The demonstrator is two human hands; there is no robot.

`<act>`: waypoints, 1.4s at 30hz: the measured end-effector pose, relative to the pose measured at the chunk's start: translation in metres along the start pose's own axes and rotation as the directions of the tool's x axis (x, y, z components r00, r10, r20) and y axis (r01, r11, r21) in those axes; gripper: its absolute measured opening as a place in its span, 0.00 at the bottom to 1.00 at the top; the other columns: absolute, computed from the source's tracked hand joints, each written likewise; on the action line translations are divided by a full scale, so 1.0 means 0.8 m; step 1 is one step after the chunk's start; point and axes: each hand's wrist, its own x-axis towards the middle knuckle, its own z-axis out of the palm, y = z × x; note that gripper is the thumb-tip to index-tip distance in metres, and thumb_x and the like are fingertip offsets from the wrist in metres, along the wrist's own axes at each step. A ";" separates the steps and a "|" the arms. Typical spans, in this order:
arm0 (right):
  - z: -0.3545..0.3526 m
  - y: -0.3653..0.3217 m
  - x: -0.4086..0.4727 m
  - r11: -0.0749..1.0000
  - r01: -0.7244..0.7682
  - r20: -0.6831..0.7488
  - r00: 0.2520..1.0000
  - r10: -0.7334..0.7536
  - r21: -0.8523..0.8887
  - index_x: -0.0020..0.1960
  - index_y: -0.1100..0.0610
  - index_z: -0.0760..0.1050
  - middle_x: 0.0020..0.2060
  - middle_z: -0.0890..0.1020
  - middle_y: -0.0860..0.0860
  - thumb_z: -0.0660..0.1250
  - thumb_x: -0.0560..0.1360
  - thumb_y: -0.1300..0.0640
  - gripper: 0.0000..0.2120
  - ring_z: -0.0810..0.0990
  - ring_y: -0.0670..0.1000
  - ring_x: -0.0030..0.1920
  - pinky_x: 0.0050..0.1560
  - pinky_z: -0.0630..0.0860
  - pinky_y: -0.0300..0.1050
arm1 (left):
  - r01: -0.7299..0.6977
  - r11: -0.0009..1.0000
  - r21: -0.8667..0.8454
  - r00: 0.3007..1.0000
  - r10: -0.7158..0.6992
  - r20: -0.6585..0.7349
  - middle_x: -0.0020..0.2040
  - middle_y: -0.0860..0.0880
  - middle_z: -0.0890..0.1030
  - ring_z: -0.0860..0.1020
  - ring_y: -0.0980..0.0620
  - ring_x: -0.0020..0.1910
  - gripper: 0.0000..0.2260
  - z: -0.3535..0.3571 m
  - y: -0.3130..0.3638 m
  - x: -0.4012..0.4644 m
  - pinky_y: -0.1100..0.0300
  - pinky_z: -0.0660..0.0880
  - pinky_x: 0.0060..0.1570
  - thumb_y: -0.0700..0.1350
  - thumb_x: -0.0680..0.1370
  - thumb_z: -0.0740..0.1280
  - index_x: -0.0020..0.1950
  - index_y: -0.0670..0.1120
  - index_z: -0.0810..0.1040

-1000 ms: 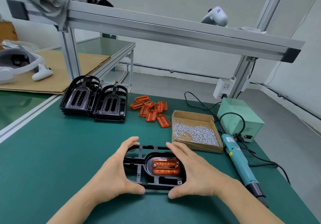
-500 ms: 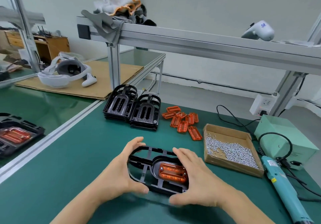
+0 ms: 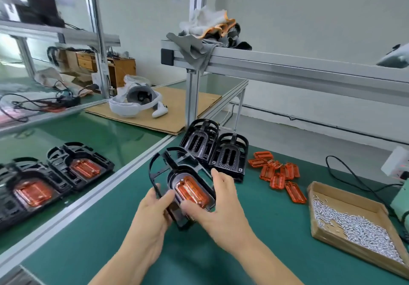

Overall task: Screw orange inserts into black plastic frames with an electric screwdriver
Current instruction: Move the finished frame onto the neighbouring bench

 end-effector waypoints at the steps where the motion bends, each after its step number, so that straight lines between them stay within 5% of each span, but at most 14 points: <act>1: 0.005 -0.005 0.005 0.997 0.002 0.011 1.000 -0.003 0.072 0.79 0.50 0.49 0.72 0.56 0.39 0.66 0.75 0.39 0.41 0.56 0.31 0.69 0.65 0.55 0.25 | -0.005 1.000 -0.003 1.000 0.005 -0.005 0.50 0.43 0.84 0.82 0.50 0.43 0.10 -0.011 0.007 0.002 0.51 0.76 0.47 0.38 0.81 0.59 0.59 0.40 0.76; 4: 0.022 -0.019 0.018 0.986 -0.025 0.040 0.999 0.019 0.168 0.78 0.50 0.54 0.73 0.61 0.39 0.56 0.83 0.51 0.25 0.59 0.29 0.64 0.53 0.52 0.13 | -0.036 0.999 0.004 0.999 0.036 -0.027 0.50 0.45 0.84 0.83 0.52 0.45 0.10 -0.038 0.023 0.004 0.53 0.76 0.47 0.39 0.81 0.58 0.58 0.41 0.77; 7: 0.047 -0.035 0.023 0.977 -0.020 0.091 0.996 0.001 0.214 0.78 0.50 0.52 0.74 0.60 0.40 0.54 0.84 0.54 0.24 0.57 0.33 0.68 0.59 0.50 0.16 | -0.084 0.996 0.028 0.991 0.086 -0.098 0.56 0.49 0.83 0.80 0.52 0.54 0.12 -0.057 0.031 0.008 0.51 0.74 0.57 0.40 0.82 0.57 0.63 0.45 0.76; 11: 0.084 -0.051 0.030 0.966 -0.014 0.109 0.994 -0.015 0.259 0.78 0.51 0.53 0.75 0.60 0.42 0.53 0.84 0.55 0.23 0.56 0.34 0.68 0.66 0.50 0.27 | -0.151 0.975 0.164 0.946 0.190 -0.261 0.75 0.60 0.59 0.60 0.58 0.73 0.26 -0.079 0.032 0.007 0.56 0.55 0.71 0.46 0.82 0.59 0.77 0.56 0.52; 16: 0.129 -0.076 0.041 0.961 0.003 0.157 0.986 -0.048 0.276 0.78 0.53 0.55 0.75 0.62 0.44 0.52 0.84 0.55 0.22 0.58 0.34 0.65 0.62 0.52 0.25 | -0.224 0.929 0.294 0.891 0.318 -0.326 0.74 0.57 0.63 0.65 0.55 0.71 0.35 -0.110 0.032 -0.001 0.51 0.61 0.71 0.43 0.78 0.67 0.77 0.59 0.50; 29: 0.236 -0.146 0.055 0.956 0.139 0.317 0.922 -0.220 0.259 0.79 0.53 0.50 0.77 0.57 0.45 0.51 0.84 0.57 0.24 0.55 0.42 0.75 0.64 0.50 0.26 | -0.112 0.915 0.387 0.726 0.341 -0.597 0.71 0.34 0.64 0.61 0.33 0.71 0.33 -0.223 0.073 0.001 0.38 0.62 0.69 0.37 0.77 0.61 0.77 0.54 0.53; 33: 0.253 -0.162 0.078 0.960 0.190 0.306 0.919 -0.247 0.205 0.79 0.55 0.52 0.77 0.57 0.48 0.51 0.84 0.59 0.24 0.55 0.44 0.76 0.65 0.48 0.27 | -0.111 0.908 0.404 0.703 0.359 -0.614 0.75 0.44 0.62 0.62 0.44 0.73 0.33 -0.239 0.087 0.021 0.46 0.60 0.72 0.37 0.77 0.61 0.78 0.52 0.51; 37: 0.258 -0.177 0.114 0.969 0.217 0.245 0.939 -0.240 0.117 0.78 0.58 0.56 0.76 0.62 0.51 0.51 0.83 0.63 0.23 0.58 0.48 0.76 0.71 0.53 0.35 | -0.125 0.915 0.384 0.700 0.356 -0.619 0.73 0.43 0.65 0.67 0.43 0.70 0.32 -0.241 0.103 0.061 0.44 0.66 0.68 0.35 0.76 0.59 0.77 0.52 0.53; 40: 0.257 -0.183 0.139 0.978 0.201 0.197 0.958 -0.207 0.047 0.75 0.60 0.61 0.73 0.68 0.54 0.51 0.81 0.67 0.22 0.64 0.51 0.73 0.70 0.59 0.40 | -0.086 0.889 0.449 0.695 0.376 -0.612 0.76 0.45 0.58 0.61 0.45 0.73 0.31 -0.234 0.111 0.091 0.56 0.59 0.68 0.36 0.78 0.58 0.78 0.48 0.50; 42: 0.254 -0.184 0.154 0.982 0.189 0.156 0.970 -0.188 0.009 0.72 0.61 0.66 0.69 0.73 0.55 0.52 0.80 0.68 0.21 0.69 0.54 0.69 0.66 0.65 0.42 | -0.016 0.846 0.533 0.706 0.387 -0.593 0.78 0.46 0.54 0.56 0.46 0.75 0.30 -0.228 0.114 0.107 0.54 0.57 0.69 0.39 0.80 0.57 0.78 0.45 0.45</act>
